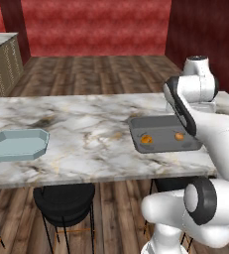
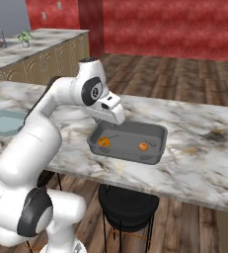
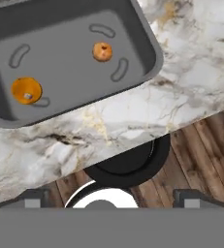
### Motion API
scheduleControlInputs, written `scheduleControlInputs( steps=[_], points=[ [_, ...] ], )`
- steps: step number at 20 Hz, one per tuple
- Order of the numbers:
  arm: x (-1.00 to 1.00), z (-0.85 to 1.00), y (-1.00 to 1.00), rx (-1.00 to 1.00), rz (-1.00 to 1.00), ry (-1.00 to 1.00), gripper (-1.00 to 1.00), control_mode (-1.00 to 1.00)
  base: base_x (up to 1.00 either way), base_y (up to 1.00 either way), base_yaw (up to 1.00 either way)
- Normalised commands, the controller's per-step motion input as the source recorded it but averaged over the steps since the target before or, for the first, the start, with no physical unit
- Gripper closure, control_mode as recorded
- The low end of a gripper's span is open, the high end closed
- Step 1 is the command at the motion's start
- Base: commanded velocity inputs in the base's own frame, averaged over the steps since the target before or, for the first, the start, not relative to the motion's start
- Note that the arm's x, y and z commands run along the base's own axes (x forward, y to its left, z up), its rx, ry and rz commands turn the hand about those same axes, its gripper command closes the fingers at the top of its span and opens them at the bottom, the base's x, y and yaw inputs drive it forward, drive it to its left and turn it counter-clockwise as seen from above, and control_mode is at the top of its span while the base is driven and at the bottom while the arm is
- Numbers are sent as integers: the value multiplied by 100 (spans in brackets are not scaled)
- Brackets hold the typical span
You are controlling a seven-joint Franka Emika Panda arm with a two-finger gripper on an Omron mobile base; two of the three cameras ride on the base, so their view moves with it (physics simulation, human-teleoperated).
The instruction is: Place the cold items (tangerine and orange) from the fridge in one tupperware on the dining counter. Place the warm items (kebab skewer and hot dog) in the stove area in another tupperware.
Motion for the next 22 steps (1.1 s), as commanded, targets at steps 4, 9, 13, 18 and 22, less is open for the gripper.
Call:
scheduleControlInputs(
  steps=[4,9,13,18,22],
  points=[
    [-100,-52,18,-1,0,-12,-100,-100,0,0,0],
    [-100,-56,8,21,0,-57,-100,-100,0,0,0],
    [-100,-16,33,17,0,-70,-100,-100,0,0,0],
    [-60,-33,91,0,0,-42,-100,-100,0,0,0],
    [-6,-18,84,-7,0,-11,-100,-100,0,0,0]
  ],
)
